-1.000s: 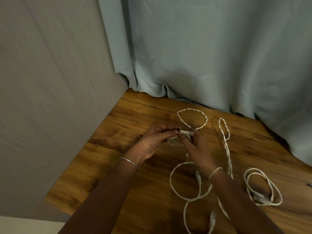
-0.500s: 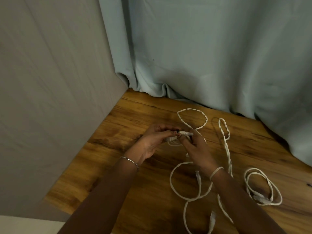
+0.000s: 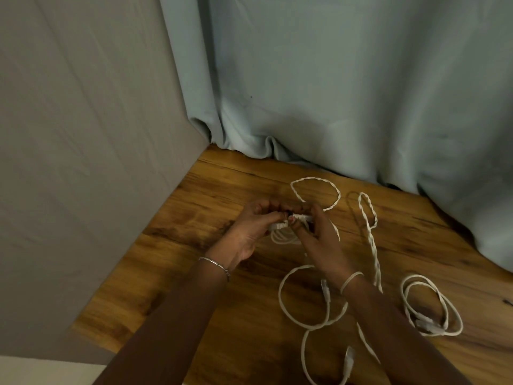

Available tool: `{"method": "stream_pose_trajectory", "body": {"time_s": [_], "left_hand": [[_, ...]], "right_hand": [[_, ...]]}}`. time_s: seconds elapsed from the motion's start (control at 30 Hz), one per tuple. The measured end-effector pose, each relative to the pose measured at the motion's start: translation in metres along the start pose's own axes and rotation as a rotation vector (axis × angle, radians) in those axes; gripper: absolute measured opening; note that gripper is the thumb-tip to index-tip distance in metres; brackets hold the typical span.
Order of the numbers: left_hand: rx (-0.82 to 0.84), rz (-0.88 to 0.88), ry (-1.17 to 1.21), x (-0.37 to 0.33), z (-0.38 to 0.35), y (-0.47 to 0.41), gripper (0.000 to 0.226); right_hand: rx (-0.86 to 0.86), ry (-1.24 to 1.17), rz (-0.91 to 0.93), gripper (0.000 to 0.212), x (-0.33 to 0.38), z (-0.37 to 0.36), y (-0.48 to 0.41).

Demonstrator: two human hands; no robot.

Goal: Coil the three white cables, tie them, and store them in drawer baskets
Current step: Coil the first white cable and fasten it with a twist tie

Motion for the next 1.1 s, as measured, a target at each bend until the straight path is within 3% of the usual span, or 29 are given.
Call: {"method": "stream_pose_trajectory", "body": {"time_s": [0.2,0.47,0.77,0.93,1.1], "left_hand": [[0.116,-0.070,-0.063,-0.001,-0.005,0.004,0.032],[-0.007,-0.324,-0.360,-0.013,-0.016,0.012,0.035],[-0.080,-0.376,-0.371,-0.018,-0.007,0.019,0.026],[-0.063,-0.381,-0.342,-0.017,-0.007,0.025,0.031],[-0.043,-0.338,-0.334,-0.014,-0.002,0.032,0.030]], "right_hand": [[-0.098,-0.028,-0.137,0.009,-0.011,0.004,-0.006],[-0.245,0.031,-0.176,0.012,-0.001,0.008,-0.010],[-0.093,-0.106,-0.132,0.012,0.002,0.006,-0.006],[-0.041,-0.043,-0.112,0.011,0.005,0.005,0.000],[0.052,-0.024,-0.097,0.023,0.006,0.008,0.013]]}}
Point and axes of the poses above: each hand's wrist, its own y-axis away from the middle knuckle, its own z-axis out of the back of the hand, x = y × z, the point moved 6 cm from there along -y, towards the middle knuckle, and after that the axes turned 1 degree about -z, right-handed, at the moved point
